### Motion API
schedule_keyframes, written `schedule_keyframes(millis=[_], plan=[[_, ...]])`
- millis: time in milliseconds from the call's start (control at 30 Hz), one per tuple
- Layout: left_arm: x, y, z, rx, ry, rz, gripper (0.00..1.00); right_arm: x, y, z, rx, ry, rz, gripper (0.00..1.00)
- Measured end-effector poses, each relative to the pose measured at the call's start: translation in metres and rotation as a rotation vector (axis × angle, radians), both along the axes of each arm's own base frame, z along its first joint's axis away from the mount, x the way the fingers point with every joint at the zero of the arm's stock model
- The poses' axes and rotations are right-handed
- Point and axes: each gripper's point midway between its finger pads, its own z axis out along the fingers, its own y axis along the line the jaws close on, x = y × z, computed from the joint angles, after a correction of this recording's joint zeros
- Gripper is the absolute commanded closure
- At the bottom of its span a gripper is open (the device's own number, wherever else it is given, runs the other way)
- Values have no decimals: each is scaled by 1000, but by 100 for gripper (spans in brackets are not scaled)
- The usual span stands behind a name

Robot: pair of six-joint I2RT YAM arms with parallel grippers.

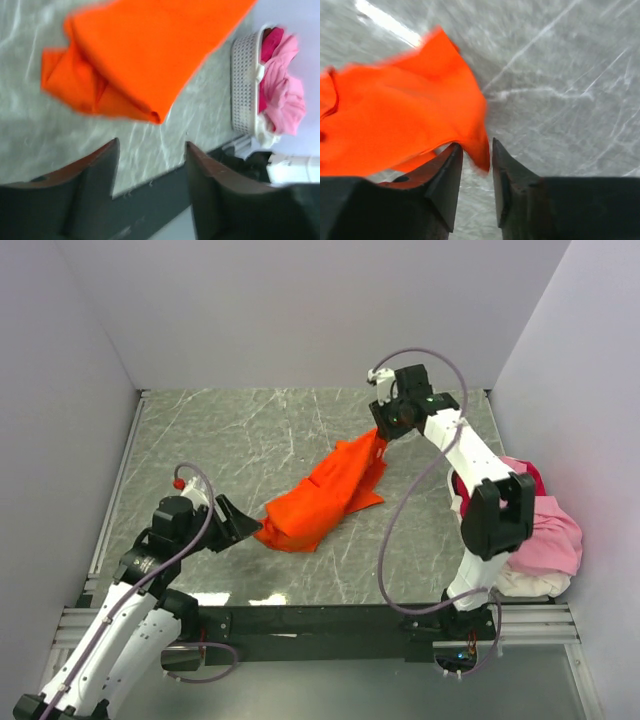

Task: Fold and stack the t-shirts
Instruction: Flatten the tshirt out

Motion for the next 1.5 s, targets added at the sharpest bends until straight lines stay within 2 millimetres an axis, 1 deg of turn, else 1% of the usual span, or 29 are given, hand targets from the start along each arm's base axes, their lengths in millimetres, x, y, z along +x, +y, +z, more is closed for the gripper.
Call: schedule_keyframes(millis=[33, 67, 133, 200, 233, 300, 367, 400, 467, 533, 600, 700, 800, 867, 967, 1033, 1133, 1267, 1367, 1433, 1500], plan=[[-7, 0, -6, -5, 41, -2, 23, 3, -3, -15, -25, 30, -6, 56], [-12, 1, -8, -10, 62, -3, 21, 5, -6, -27, -43, 52, -11, 55], [-17, 3, -5, -14, 70, 4, 17, 5, -10, -54, -76, 109, -19, 52], [-17, 6, 3, -5, 47, 15, 17, -4, -16, -76, -106, 164, -22, 51], [-15, 7, 9, 2, 28, 14, 17, -11, -19, -84, -116, 191, -20, 51], [-7, 6, 18, 22, 1, 13, 18, -20, -22, -93, -129, 222, -12, 51], [9, 2, 17, 48, -3, 5, 19, -27, -25, -98, -135, 237, -3, 51], [16, 0, 14, 61, 3, -1, 21, -30, -26, -99, -136, 242, -1, 51], [35, -6, 2, 94, 29, -15, 24, -39, -28, -100, -129, 255, 18, 51], [54, -12, -16, 133, 68, -32, 26, -47, -26, -97, -106, 258, 53, 51], [69, -17, -36, 168, 110, -47, 30, -58, -16, -92, -52, 265, 122, 51], [85, -22, -59, 208, 154, -68, 34, -73, 3, -84, 32, 277, 240, 51], [98, -24, -76, 251, 175, -85, 34, -83, 20, -80, 100, 284, 338, 51], [104, -22, -83, 280, 177, -88, 33, -89, 27, -80, 131, 291, 384, 51], [108, -21, -85, 300, 168, -94, 33, -97, 32, -83, 153, 303, 425, 51], [112, -22, -81, 305, 151, -99, 33, -101, 33, -86, 163, 313, 440, 51], [120, -24, -69, 317, 116, -112, 33, -105, 34, -87, 170, 320, 456, 50], [133, -28, -49, 350, 55, -144, 31, -105, 36, -87, 177, 315, 471, 50], [137, -26, -40, 387, 21, -173, 30, -109, 36, -91, 179, 317, 484, 51], [138, -24, -39, 415, 12, -192, 30, -112, 36, -94, 181, 326, 491, 51], [135, -22, -43, 443, 16, -212, 29, -114, 36, -96, 182, 325, 501, 51]])
